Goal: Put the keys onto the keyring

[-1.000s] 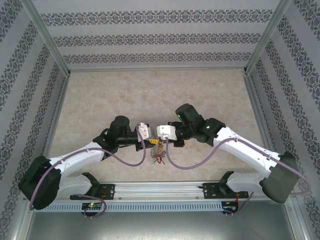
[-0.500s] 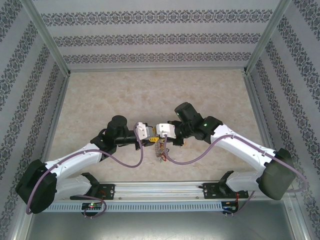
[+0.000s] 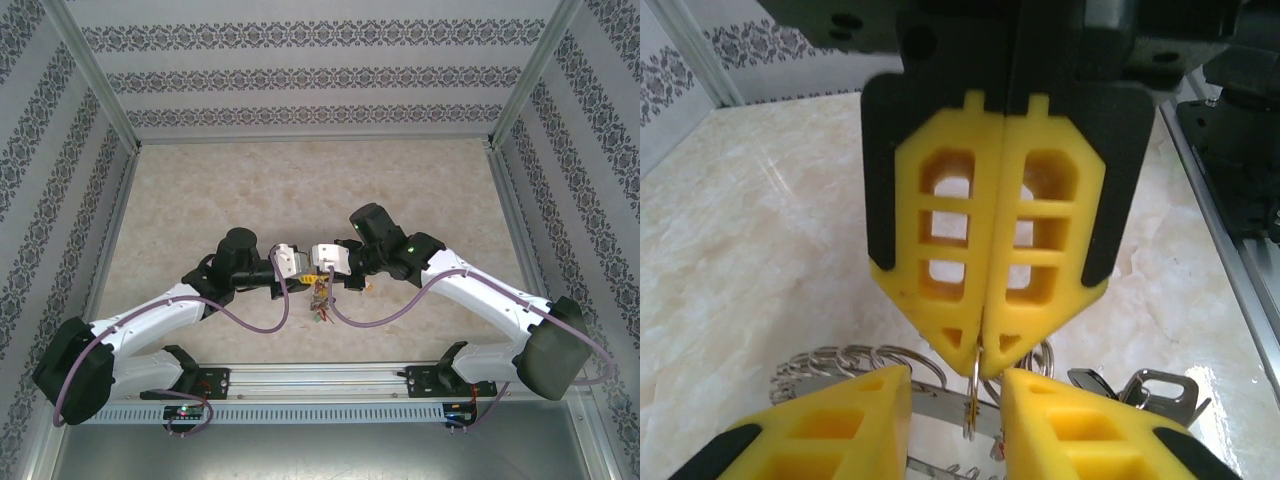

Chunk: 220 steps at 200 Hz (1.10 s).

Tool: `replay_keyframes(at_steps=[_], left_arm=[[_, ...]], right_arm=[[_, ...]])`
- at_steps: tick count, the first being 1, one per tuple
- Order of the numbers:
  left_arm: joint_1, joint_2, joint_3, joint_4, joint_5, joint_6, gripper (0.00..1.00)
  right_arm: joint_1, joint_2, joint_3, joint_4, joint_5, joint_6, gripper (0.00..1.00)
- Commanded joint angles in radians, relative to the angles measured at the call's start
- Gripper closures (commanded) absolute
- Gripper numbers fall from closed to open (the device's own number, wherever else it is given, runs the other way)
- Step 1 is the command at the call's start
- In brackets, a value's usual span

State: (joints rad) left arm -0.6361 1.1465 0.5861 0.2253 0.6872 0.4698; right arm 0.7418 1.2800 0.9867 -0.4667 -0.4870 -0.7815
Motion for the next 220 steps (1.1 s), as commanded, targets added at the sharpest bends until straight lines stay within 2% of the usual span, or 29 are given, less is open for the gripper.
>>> replay_keyframes(at_steps=[1, 52, 98, 138, 161, 183, 203, 213, 220], left_arm=[[-0.013, -0.04, 0.008, -0.062, -0.027, 0.024, 0.7], [-0.013, -0.043, 0.016, -0.027, 0.003, 0.0, 0.87], [-0.013, -0.018, 0.046, -0.074, 0.01, 0.013, 0.81], [-0.013, 0.005, 0.074, -0.125, 0.006, 0.034, 0.82], [-0.013, 0.011, 0.086, -0.156, 0.005, 0.048, 0.87], [-0.013, 0.015, 0.101, -0.206, 0.005, 0.067, 0.85], [-0.014, 0.016, 0.103, -0.201, 0.001, 0.068, 0.9], [-0.013, 0.016, 0.106, -0.196, 0.002, 0.066, 1.0], [-0.013, 0.02, 0.106, -0.189, 0.002, 0.063, 1.0]], right_arm=[[-0.006, -0.008, -0.005, 0.056, -0.05, 0.022, 1.0], [-0.006, -0.021, -0.01, 0.058, -0.063, 0.023, 1.0], [-0.006, -0.034, -0.016, 0.086, -0.071, 0.039, 1.0], [-0.007, -0.041, -0.02, 0.088, -0.071, 0.046, 1.0], [-0.005, -0.044, -0.022, 0.087, -0.072, 0.054, 1.0], [-0.005, -0.049, -0.026, 0.086, -0.068, 0.054, 1.0], [-0.005, -0.048, -0.024, 0.081, -0.071, 0.06, 1.0], [-0.004, -0.048, -0.024, 0.082, -0.074, 0.064, 1.0], [-0.004, -0.051, -0.027, 0.087, -0.077, 0.072, 1.0]])
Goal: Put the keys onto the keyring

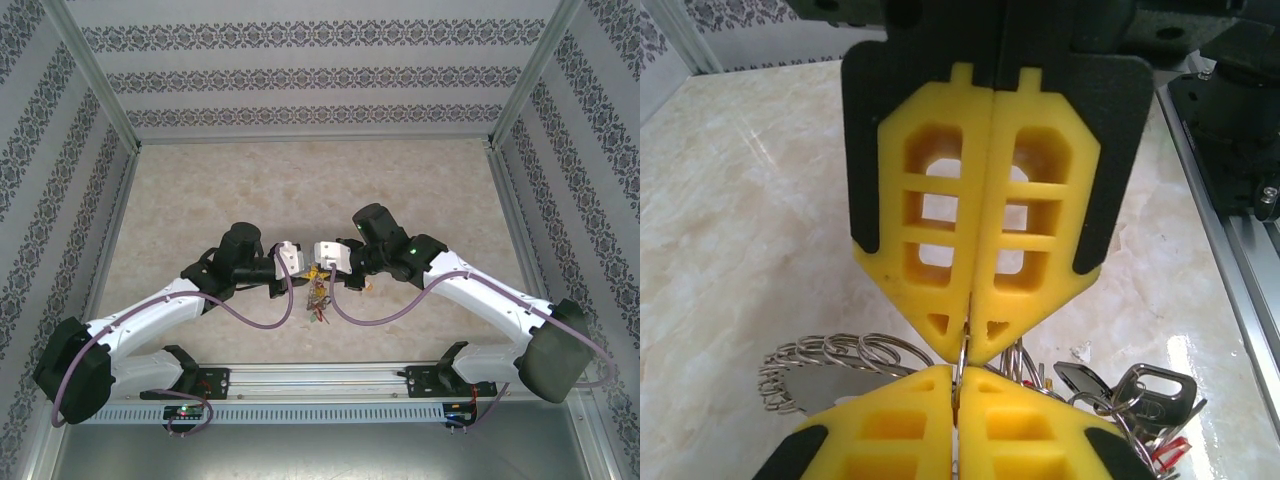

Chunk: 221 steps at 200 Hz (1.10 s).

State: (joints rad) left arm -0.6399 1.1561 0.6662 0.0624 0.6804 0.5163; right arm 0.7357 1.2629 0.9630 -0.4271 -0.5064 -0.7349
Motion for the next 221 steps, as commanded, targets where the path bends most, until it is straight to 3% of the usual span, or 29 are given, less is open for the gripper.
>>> replay_keyframes(at_steps=[1, 21, 52, 77, 152, 221], left_arm=[[-0.009, 0.012, 0.026, -0.025, 0.008, 0.016, 1.0], [-0.009, 0.007, -0.008, 0.063, 0.003, -0.026, 1.0], [0.002, 0.003, -0.098, 0.32, 0.033, -0.151, 1.0], [0.003, 0.01, -0.136, 0.482, 0.061, -0.228, 1.0], [0.012, 0.074, -0.161, 0.731, 0.126, -0.36, 1.0], [0.026, 0.12, -0.185, 0.967, 0.044, -0.531, 1.0]], right_arm=[[0.003, -0.034, -0.003, 0.05, -0.058, 0.026, 1.0], [0.002, -0.048, -0.017, 0.066, -0.047, 0.041, 1.0], [-0.021, -0.092, -0.099, 0.118, -0.023, 0.059, 0.8], [-0.063, -0.121, -0.168, 0.193, -0.066, 0.092, 0.8], [-0.191, -0.165, -0.252, 0.389, -0.185, 0.234, 0.83], [-0.196, -0.221, -0.28, 0.408, -0.171, 0.243, 0.91]])
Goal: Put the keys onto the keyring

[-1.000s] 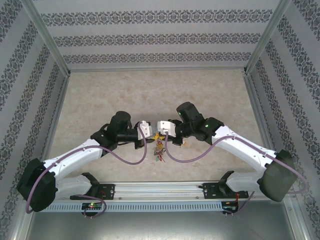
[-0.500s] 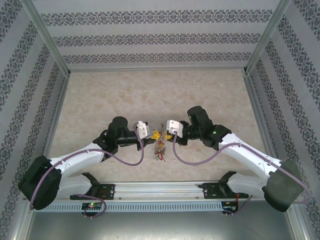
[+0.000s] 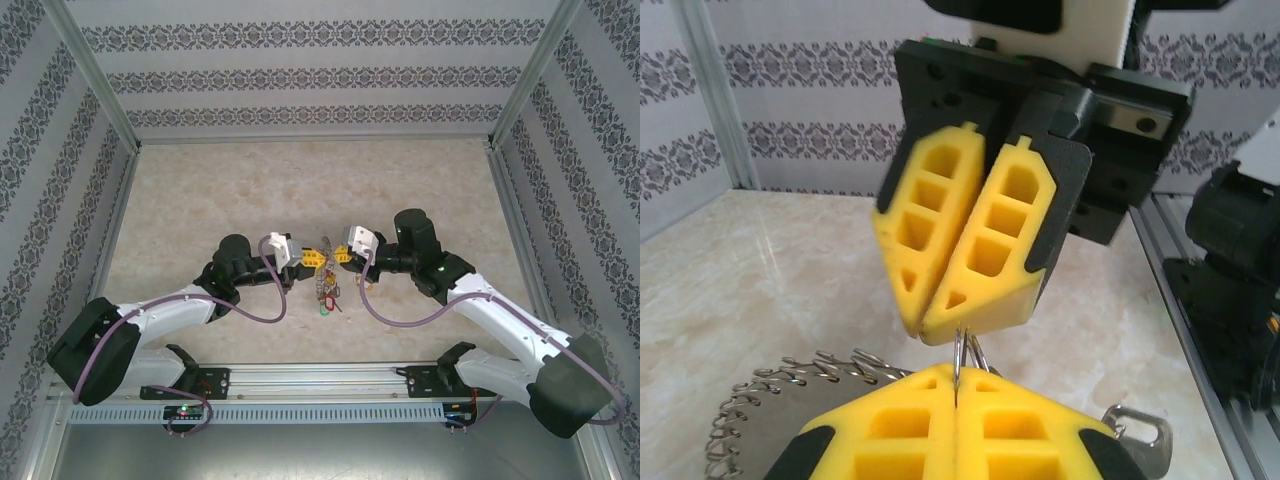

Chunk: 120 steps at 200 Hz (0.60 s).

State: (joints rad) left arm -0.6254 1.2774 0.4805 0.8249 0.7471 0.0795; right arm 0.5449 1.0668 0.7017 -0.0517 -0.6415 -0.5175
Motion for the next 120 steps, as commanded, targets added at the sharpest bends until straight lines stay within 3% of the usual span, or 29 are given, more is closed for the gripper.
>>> replay_keyframes(at_steps=[1, 70, 109, 120], left_arm=[[0.011, -0.001, 0.001, 0.206, -0.023, -0.096, 1.0], [0.012, 0.003, 0.036, 0.169, -0.075, -0.157, 1.0], [0.011, -0.01, 0.04, 0.124, -0.119, -0.157, 1.0], [0.011, -0.016, 0.039, 0.115, -0.121, -0.155, 1.0]], right_arm=[[-0.006, -0.024, -0.018, 0.033, -0.036, 0.026, 0.91], [0.099, 0.003, 0.022, 0.0, -0.009, -0.003, 0.95], [0.147, -0.022, 0.02, -0.077, 0.096, -0.063, 0.94], [0.147, -0.042, 0.005, -0.08, 0.128, -0.062, 0.89]])
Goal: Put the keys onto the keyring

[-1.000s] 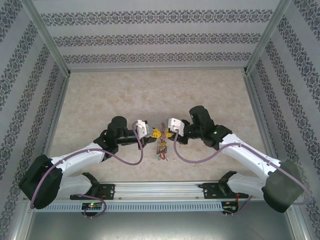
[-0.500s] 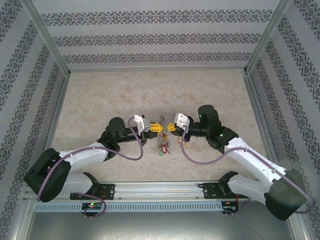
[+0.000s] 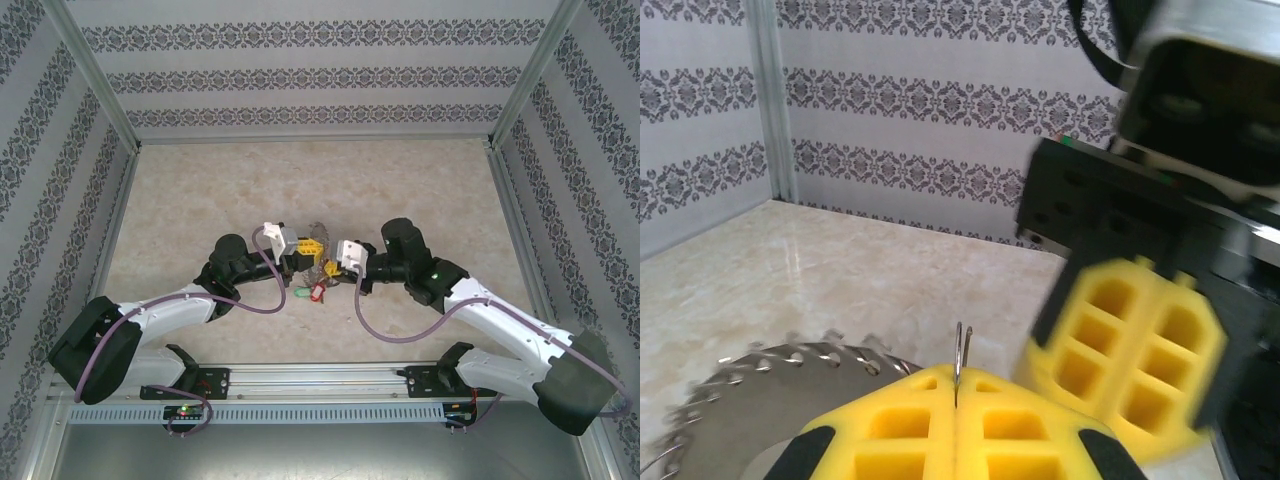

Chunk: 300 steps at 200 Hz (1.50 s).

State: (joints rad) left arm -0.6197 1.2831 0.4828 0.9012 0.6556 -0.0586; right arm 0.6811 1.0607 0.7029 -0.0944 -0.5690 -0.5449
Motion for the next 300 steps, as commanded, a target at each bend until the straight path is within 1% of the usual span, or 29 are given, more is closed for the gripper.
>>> replay_keyframes(at_steps=[1, 4, 13, 26, 41, 51, 57, 64, 75, 88, 102, 114, 135, 153, 164, 190, 207, 230, 245, 267, 300], left_arm=[[0.006, -0.021, 0.036, 0.04, -0.03, -0.017, 1.0], [0.006, -0.022, 0.034, 0.041, -0.03, -0.015, 1.0], [0.006, -0.026, 0.029, 0.041, -0.033, -0.016, 1.0], [0.005, -0.035, 0.025, 0.029, -0.04, -0.01, 1.0], [0.006, -0.049, 0.022, 0.006, -0.05, 0.001, 1.0], [0.005, -0.061, 0.021, -0.014, -0.058, 0.01, 1.0], [0.006, -0.067, 0.021, -0.025, -0.062, 0.017, 1.0], [0.006, -0.074, 0.02, -0.036, -0.069, 0.024, 1.0], [0.006, -0.086, 0.012, -0.046, -0.084, 0.033, 1.0], [0.005, -0.101, 0.007, -0.065, -0.104, 0.045, 1.0], [0.006, -0.126, -0.002, -0.084, -0.12, 0.059, 1.0], [0.006, -0.159, -0.014, -0.116, -0.147, 0.078, 1.0], [0.006, -0.22, -0.032, -0.181, -0.181, 0.115, 1.0], [0.008, -0.264, -0.039, -0.22, -0.188, 0.128, 1.0], [0.007, -0.287, -0.049, -0.227, -0.191, 0.125, 1.0], [0.008, -0.325, -0.06, -0.257, -0.195, 0.125, 1.0], [0.007, -0.343, -0.071, -0.254, -0.2, 0.123, 1.0], [0.008, -0.359, -0.077, -0.265, -0.205, 0.129, 1.0], [0.007, -0.365, -0.075, -0.271, -0.205, 0.134, 1.0], [0.008, -0.365, -0.075, -0.275, -0.208, 0.138, 1.0], [0.007, -0.363, -0.069, -0.279, -0.203, 0.143, 1.0]], right_arm=[[0.011, -0.038, 0.001, -0.036, 0.058, -0.034, 0.88], [0.01, -0.045, -0.005, -0.034, 0.07, -0.031, 0.87], [0.004, -0.065, -0.026, -0.026, 0.104, -0.012, 0.88], [-0.025, -0.088, -0.043, -0.016, 0.134, 0.06, 0.88], [-0.092, -0.111, -0.051, 0.01, 0.174, 0.246, 0.87], [-0.143, -0.114, -0.046, 0.0, 0.213, 0.388, 0.83], [-0.171, -0.108, -0.038, -0.023, 0.26, 0.491, 0.8], [-0.199, -0.092, -0.028, -0.059, 0.297, 0.584, 0.8], [-0.237, -0.052, -0.004, -0.143, 0.298, 0.658, 0.8], [-0.265, 0.018, 0.035, -0.247, 0.314, 0.754, 0.77], [-0.28, 0.113, 0.085, -0.359, 0.321, 0.83, 0.79], [-0.28, 0.2, 0.124, -0.429, 0.309, 0.86, 0.79], [-0.254, 0.331, 0.168, -0.456, 0.273, 0.898, 0.79], [-0.212, 0.422, 0.215, -0.466, 0.301, 0.902, 0.77], [-0.192, 0.469, 0.247, -0.484, 0.347, 0.91, 0.75], [-0.163, 0.577, 0.314, -0.52, 0.372, 0.91, 0.73], [-0.151, 0.613, 0.336, -0.532, 0.397, 0.912, 0.72], [-0.143, 0.65, 0.356, -0.542, 0.387, 0.913, 0.72], [-0.14, 0.666, 0.363, -0.557, 0.416, 0.921, 0.72], [-0.134, 0.682, 0.365, -0.553, 0.402, 0.917, 0.72], [-0.127, 0.706, 0.372, -0.556, 0.42, 0.911, 0.78]])
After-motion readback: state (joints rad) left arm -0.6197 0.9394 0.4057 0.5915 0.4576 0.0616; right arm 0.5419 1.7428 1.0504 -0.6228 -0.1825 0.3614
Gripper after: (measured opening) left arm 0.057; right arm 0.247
